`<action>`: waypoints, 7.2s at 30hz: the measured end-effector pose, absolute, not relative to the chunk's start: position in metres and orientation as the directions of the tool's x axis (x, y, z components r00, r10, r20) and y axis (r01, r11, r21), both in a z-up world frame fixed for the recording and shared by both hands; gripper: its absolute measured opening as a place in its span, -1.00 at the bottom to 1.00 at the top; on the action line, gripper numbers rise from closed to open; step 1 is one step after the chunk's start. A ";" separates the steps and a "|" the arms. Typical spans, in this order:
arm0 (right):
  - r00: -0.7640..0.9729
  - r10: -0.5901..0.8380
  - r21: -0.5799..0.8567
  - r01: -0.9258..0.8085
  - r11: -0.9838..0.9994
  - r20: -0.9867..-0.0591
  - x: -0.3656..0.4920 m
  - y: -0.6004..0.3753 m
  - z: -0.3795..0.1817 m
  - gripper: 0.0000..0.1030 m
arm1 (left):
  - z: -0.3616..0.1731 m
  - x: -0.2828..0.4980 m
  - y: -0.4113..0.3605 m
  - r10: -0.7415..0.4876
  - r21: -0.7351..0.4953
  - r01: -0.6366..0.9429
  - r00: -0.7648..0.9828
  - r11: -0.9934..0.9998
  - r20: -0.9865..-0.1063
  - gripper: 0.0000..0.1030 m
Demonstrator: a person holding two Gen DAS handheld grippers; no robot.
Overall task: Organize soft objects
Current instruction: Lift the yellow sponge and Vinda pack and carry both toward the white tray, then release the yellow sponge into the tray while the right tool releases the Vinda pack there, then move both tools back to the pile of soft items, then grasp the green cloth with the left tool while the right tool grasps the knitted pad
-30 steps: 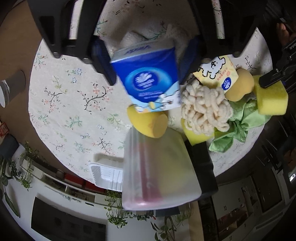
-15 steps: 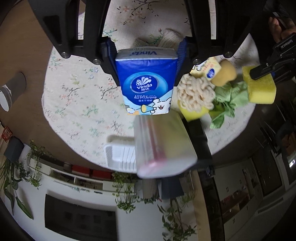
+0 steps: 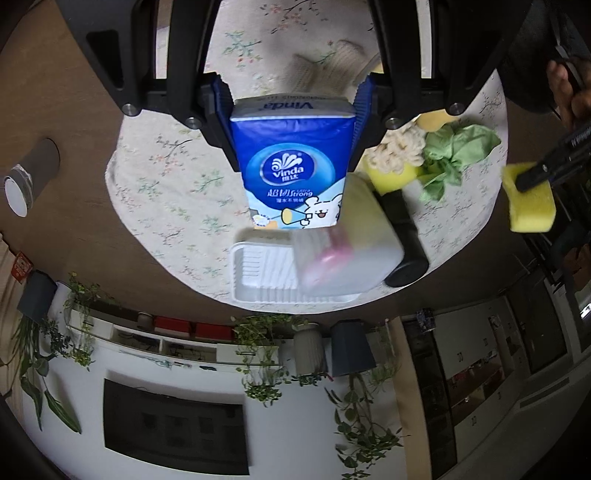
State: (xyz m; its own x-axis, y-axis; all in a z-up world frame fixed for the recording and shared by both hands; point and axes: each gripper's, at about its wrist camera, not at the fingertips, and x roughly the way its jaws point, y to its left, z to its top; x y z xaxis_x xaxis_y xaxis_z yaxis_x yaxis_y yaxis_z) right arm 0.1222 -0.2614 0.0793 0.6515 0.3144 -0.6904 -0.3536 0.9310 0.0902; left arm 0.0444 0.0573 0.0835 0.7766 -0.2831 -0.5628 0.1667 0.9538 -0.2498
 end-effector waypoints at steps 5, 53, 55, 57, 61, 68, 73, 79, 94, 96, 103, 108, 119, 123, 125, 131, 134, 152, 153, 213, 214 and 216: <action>0.672 0.262 0.080 -0.289 0.954 -0.692 0.151 -0.284 0.088 0.07 | 0.096 0.079 0.092 -0.229 -0.225 0.119 0.793 0.967 -0.565 -0.57; 0.579 0.272 -0.102 -0.531 0.841 -0.769 0.415 -0.208 0.033 0.07 | 0.029 0.384 0.053 -0.265 -0.060 0.365 0.543 0.929 -0.797 -0.57; 0.563 0.281 -0.103 -0.554 0.826 -0.777 0.416 -0.198 0.027 0.07 | 0.021 0.386 0.048 -0.260 -0.051 0.380 0.524 0.924 -0.811 -0.57; 0.546 0.283 -0.109 -0.576 0.810 -0.788 0.418 -0.189 0.020 0.07 | 0.016 0.389 0.045 -0.264 -0.054 0.388 0.512 0.920 -0.818 -0.57; 0.517 0.277 -0.108 -0.595 0.796 -0.810 0.423 -0.176 0.009 0.07 | 0.011 0.395 0.040 -0.261 -0.053 0.394 0.497 0.917 -0.827 -0.56; 0.491 0.254 -0.107 -0.594 0.797 -0.833 0.431 -0.168 -0.009 0.07 | 0.003 0.405 0.037 -0.235 -0.040 0.372 0.495 0.928 -0.837 -0.56; 0.490 0.249 -0.101 -0.582 0.807 -0.835 0.436 -0.171 -0.016 0.07 | -0.004 0.409 0.032 -0.218 -0.025 0.372 0.487 0.928 -0.846 -0.55; 0.493 0.240 -0.104 -0.572 0.813 -0.836 0.438 -0.170 -0.020 0.08 | -0.003 0.412 0.033 -0.212 -0.023 0.361 0.496 0.932 -0.842 -0.54; 0.538 0.278 -0.089 -0.558 0.825 -0.796 0.429 -0.181 0.003 0.50 | 0.021 0.398 0.039 -0.246 -0.033 0.367 0.551 0.930 -0.797 0.13; 0.545 0.287 -0.084 -0.556 0.827 -0.788 0.427 -0.183 0.008 0.50 | 0.026 0.396 0.045 -0.244 -0.041 0.348 0.564 0.937 -0.789 0.13; 0.570 0.288 -0.083 -0.536 0.840 -0.769 0.417 -0.195 0.020 0.50 | 0.043 0.382 0.063 -0.238 -0.041 0.322 0.600 0.946 -0.764 0.23; 0.591 0.267 -0.099 -0.514 0.852 -0.761 0.407 -0.209 0.031 0.54 | 0.051 0.361 0.077 -0.219 -0.038 0.291 0.621 0.956 -0.752 0.32; 0.610 0.286 -0.053 -0.476 0.878 -0.739 0.378 -0.240 0.062 1.00 | 0.078 0.317 0.086 -0.218 -0.063 0.241 0.696 0.968 -0.684 1.00; 0.626 0.289 -0.048 -0.464 0.884 -0.724 0.370 -0.243 0.069 1.00 | 0.085 0.312 0.085 -0.194 -0.068 0.202 0.713 0.977 -0.673 1.00; 0.636 0.284 -0.047 -0.452 0.891 -0.717 0.367 -0.245 0.072 1.00 | 0.087 0.310 0.085 -0.193 -0.071 0.197 0.717 0.978 -0.669 1.00; 0.664 0.274 -0.053 -0.427 0.903 -0.696 0.359 -0.252 0.079 1.00 | 0.088 0.301 0.086 -0.178 -0.068 0.178 0.723 0.982 -0.667 1.00; 0.669 0.268 -0.044 -0.411 0.911 -0.693 0.356 -0.257 0.083 1.00 | 0.089 0.291 0.090 -0.174 -0.082 0.161 0.725 0.983 -0.666 1.00; 0.656 0.267 0.021 -0.357 0.934 -0.706 0.257 -0.302 0.078 1.00 | 0.079 0.150 0.083 -0.186 -0.075 0.183 0.726 0.980 -0.662 1.00; 0.653 0.266 0.029 -0.350 0.936 -0.709 0.248 -0.305 0.076 1.00 | 0.077 0.142 0.082 -0.189 -0.079 0.184 0.723 0.980 -0.664 1.00; 0.484 0.110 -0.018 -0.251 0.968 -0.868 0.127 -0.251 -0.029 0.54 | -0.006 0.100 0.014 -0.116 -0.058 0.120 0.565 0.991 -0.817 1.00; 0.484 0.108 -0.019 -0.250 0.968 -0.868 0.128 -0.250 -0.029 0.54 | -0.007 0.102 0.015 -0.121 -0.067 0.115 0.558 0.991 -0.821 1.00; 0.482 0.104 -0.021 -0.248 0.969 -0.870 0.129 -0.249 -0.029 0.54 | -0.010 0.105 0.017 -0.127 -0.083 0.104 0.546 0.991 -0.828 1.00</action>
State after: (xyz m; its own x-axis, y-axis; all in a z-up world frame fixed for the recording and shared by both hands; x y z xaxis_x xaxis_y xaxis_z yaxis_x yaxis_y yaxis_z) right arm 0.1294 -0.2490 -0.0293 0.4825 0.1041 -0.8697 -0.2477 0.9686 -0.0215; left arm 0.1047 0.0167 -0.0100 0.5462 -0.1267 -0.8280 0.1044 0.9911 -0.0828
